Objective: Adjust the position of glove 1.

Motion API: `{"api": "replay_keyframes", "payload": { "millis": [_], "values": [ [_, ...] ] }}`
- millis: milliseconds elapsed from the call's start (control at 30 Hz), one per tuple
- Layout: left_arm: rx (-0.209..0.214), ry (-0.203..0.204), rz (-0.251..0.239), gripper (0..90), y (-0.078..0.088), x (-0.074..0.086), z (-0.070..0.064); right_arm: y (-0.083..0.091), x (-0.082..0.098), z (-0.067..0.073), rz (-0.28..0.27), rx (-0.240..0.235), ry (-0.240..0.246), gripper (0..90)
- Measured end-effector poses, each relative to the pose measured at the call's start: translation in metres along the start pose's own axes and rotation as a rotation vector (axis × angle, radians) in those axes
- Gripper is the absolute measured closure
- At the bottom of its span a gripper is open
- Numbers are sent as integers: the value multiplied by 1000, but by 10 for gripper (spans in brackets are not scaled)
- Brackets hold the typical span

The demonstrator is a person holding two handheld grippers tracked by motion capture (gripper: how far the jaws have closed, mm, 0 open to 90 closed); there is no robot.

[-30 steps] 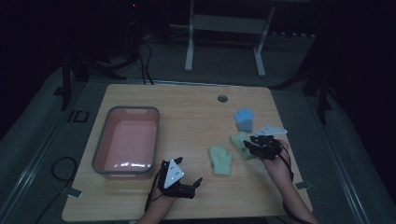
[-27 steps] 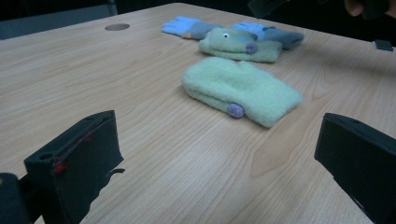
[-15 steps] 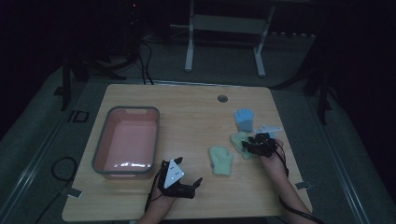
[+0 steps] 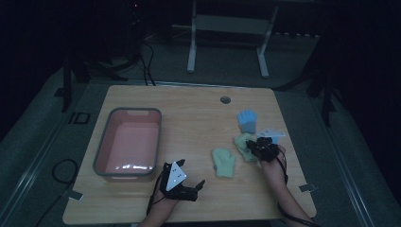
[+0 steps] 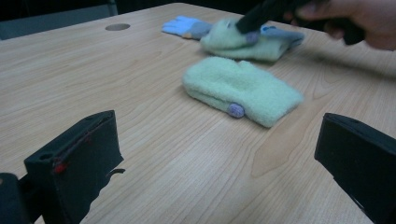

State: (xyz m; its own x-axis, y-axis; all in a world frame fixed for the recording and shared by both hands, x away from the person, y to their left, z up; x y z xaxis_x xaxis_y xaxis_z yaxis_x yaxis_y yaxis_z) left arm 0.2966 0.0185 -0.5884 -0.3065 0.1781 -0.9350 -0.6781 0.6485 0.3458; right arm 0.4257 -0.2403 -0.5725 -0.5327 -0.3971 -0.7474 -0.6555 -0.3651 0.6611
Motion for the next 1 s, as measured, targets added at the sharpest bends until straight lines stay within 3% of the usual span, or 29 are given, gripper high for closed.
{"api": "replay_keyframes", "payload": {
  "millis": [133,200,400,500,633,800,900,1000],
  "values": [
    [1,2,-1,6,0,0,0,28,-14,7,-76,6,-59,857],
    [1,4,-2,6,0,0,0,45,-17,10,-100,45,-88,857],
    [-1,3,0,6,0,0,0,65,-10,20,-68,156,-118,857],
    [0,3,-1,6,0,0,0,66,3,26,-43,155,-170,857],
    [2,-8,-1,6,0,0,0,61,27,29,4,201,-195,857],
    [2,-8,0,6,0,0,0,49,46,27,38,191,-273,856],
    [6,-2,1,6,0,0,0,40,54,29,73,185,-265,834],
    [21,6,-1,6,0,0,-1,37,57,29,76,180,-257,773]
  ]
}}
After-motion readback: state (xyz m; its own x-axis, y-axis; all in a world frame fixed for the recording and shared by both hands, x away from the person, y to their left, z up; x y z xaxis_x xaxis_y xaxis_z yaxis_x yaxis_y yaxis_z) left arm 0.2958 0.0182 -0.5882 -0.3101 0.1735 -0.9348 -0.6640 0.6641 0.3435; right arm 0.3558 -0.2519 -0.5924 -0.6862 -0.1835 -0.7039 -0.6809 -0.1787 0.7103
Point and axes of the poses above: each handheld gripper's, and its own axes: y roughly backward along the jaws, x roughly out of its underside, z roughly to its left, the point moved 7 cm from there along -y, roughly forward along the jaws, and after that the axes turned 5 degrees about y, right-handed, at the moved point
